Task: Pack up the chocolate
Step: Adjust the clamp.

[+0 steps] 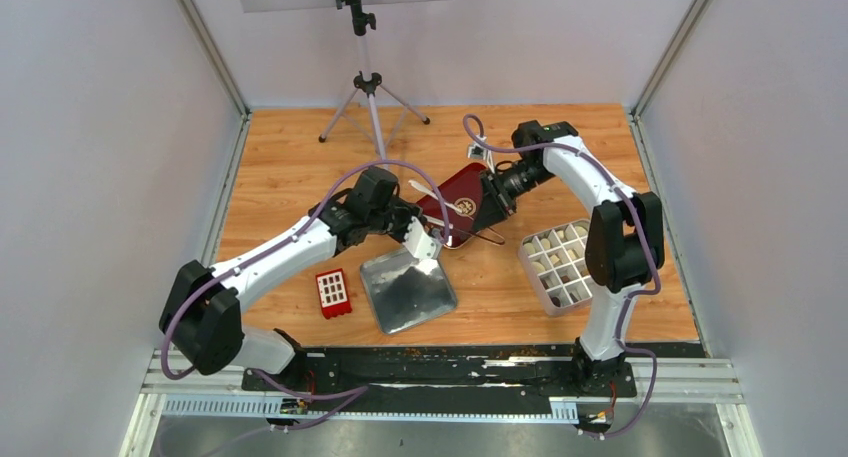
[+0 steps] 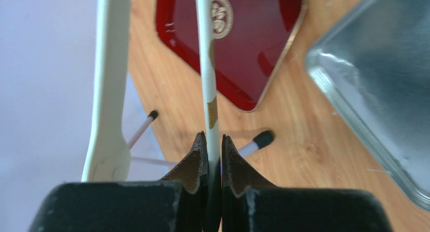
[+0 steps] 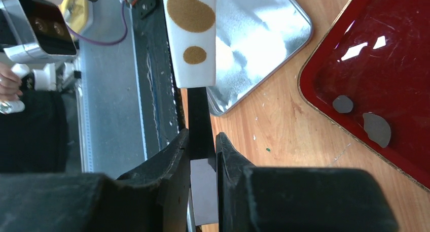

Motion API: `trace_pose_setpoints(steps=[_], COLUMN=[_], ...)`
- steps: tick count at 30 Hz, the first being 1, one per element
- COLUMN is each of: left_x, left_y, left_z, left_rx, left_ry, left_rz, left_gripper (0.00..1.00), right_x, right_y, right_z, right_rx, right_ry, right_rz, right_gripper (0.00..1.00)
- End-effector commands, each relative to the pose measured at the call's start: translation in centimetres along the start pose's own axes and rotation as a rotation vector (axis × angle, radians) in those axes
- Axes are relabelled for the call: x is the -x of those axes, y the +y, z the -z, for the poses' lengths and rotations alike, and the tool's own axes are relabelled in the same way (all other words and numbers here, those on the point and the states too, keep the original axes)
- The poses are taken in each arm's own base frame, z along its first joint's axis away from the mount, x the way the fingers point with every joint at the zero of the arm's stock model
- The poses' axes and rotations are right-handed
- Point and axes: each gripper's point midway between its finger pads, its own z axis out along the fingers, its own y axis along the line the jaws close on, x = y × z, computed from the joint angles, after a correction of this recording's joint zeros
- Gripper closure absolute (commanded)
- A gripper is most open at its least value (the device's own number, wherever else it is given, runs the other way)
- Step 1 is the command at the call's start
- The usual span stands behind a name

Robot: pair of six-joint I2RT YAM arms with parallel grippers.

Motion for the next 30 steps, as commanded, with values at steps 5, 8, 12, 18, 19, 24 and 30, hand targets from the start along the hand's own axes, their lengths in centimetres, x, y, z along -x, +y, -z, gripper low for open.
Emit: trace_pose_setpoints(steps=[5, 8, 12, 18, 19, 24, 30], left_x=[0.8, 1.0, 1.0, 0.8, 0.8, 1.2, 1.6], left_y=[-1.2, -1.6, -2.1, -2.9, -3.1, -4.1, -2.8], left_z=[2.1, 2.2, 2.3, 2.8, 2.9, 3.3, 3.3], left_rx=[-0.008, -0.023, -0.034, -0.053, -0.052, -0.05, -0.005], left_ry=[-0.013, -0.021, -0.018, -0.008, -0.008, -0.027, -0.047], left_rz=[0.022, 0.049, 0.059, 0.068, 0.067, 0.079, 0.079], left_gripper=[1.0, 1.0, 1.0, 1.0, 1.0, 1.0, 1.0], right_x=[2.4, 2.3, 2.3, 2.0, 1.9, 2.0, 2.3], right_y=[-3.6, -4.6, -5.0, -6.2, -6.3, -7.2, -5.4], right_z=[4.4, 4.9, 5.3, 6.0, 6.1, 6.9, 5.9], right_rx=[-0.163, -0.209, -0.237, -0.331, -0.341, -0.418, -0.316], right_ry=[-0.174, -0.178, -0.186, -0.19, -0.191, -0.199, -0.217], right_rz=[-0.079, -0.105, -0.118, -0.155, -0.161, -0.176, -0.16], right_gripper=[1.0, 1.0, 1.0, 1.0, 1.0, 1.0, 0.9])
